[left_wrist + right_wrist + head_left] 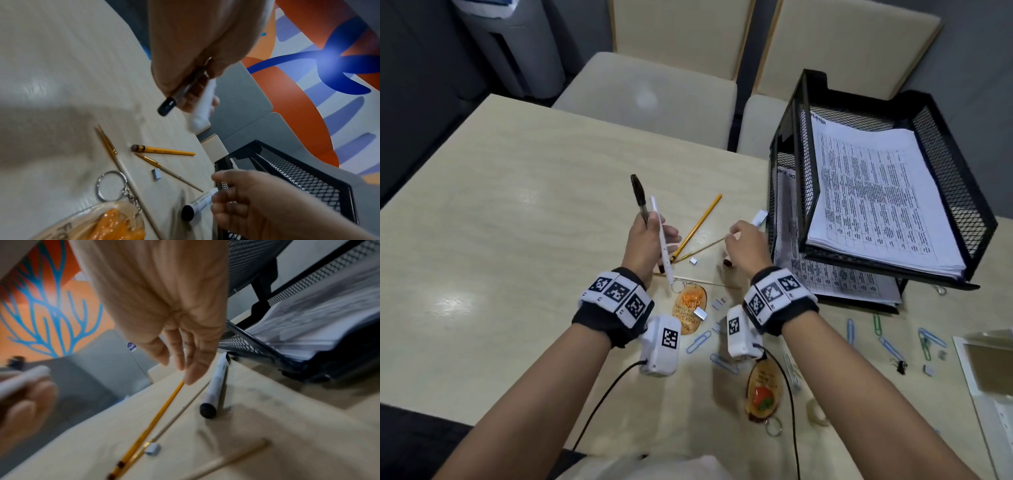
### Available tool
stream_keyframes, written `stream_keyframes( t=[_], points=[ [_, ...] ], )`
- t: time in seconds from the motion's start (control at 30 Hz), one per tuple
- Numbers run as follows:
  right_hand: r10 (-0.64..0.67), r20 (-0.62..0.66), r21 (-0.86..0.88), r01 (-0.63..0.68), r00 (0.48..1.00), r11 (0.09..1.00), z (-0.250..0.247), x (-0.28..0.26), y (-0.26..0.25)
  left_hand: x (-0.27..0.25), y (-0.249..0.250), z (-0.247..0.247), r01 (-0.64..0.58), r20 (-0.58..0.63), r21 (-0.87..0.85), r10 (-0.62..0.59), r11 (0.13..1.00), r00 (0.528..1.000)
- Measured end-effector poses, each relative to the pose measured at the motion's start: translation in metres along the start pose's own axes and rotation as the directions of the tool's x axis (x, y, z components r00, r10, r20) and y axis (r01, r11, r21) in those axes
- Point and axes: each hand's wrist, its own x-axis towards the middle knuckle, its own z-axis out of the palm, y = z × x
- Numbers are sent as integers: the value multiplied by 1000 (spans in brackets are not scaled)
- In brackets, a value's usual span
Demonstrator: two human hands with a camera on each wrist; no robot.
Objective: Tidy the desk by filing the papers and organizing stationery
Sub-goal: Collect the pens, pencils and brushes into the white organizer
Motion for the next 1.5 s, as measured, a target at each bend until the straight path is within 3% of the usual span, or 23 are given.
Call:
stream_keyframes(
  t=[0.1,0.2,0.27,0.37,0.47,0.53,0.63,0.73,0.87,0.93,1.03,1.2,1.27,1.33,1.43,1.5],
  points=[
    [71,78,-221,-52,994,974,7,5,-1,-2,-4,-2,33,-10,-37,-33,999,999],
    [132,75,-229,-112,988,967,15,2,7,-5,-12,-5,52,21,14,-52,999,998],
    [155,36,-91,-151,987,984,15,-7,11,-6,-18,-9,91,52,-3,-90,996,995],
    [85,15,178,-86,996,980,9,-32,10,-6,-24,-10,156,54,-37,-154,987,987],
    [23,118,352,-63,993,934,6,-65,3,-6,-28,-3,249,80,-108,-242,962,967],
    [-12,197,431,-75,980,899,12,-82,1,-6,-29,0,318,163,-206,-288,925,944],
    [-81,287,445,-58,954,894,21,-90,1,-7,-27,-1,326,230,-277,-267,904,936],
    [-162,312,315,59,936,947,19,-68,-4,-3,-23,-7,229,167,-261,-189,938,968],
    [-278,122,-33,284,953,958,19,-7,-17,4,-17,-19,182,75,-242,-169,953,983],
    [-367,168,-272,401,915,875,24,21,-23,5,-17,-23,168,43,-162,-163,972,986],
    [-349,380,-573,515,856,637,31,41,-32,1,-20,-29,160,30,-51,-159,986,987],
    [-397,415,-660,571,819,488,43,41,-30,-3,-25,-39,159,-41,2,-159,987,986],
    [-446,398,-628,593,802,504,41,39,-25,-2,-26,-40,147,-79,-27,-149,989,986],
    [-486,307,-516,572,818,638,37,33,-25,-1,-28,-38,129,-107,-79,-137,988,985],
    [-445,35,-65,446,895,893,25,15,-35,1,-30,-29,102,-131,-66,-110,993,985],
    [-317,-19,299,308,948,903,17,-2,-43,2,-30,-21,84,-110,-16,-85,996,990]
  ],
)
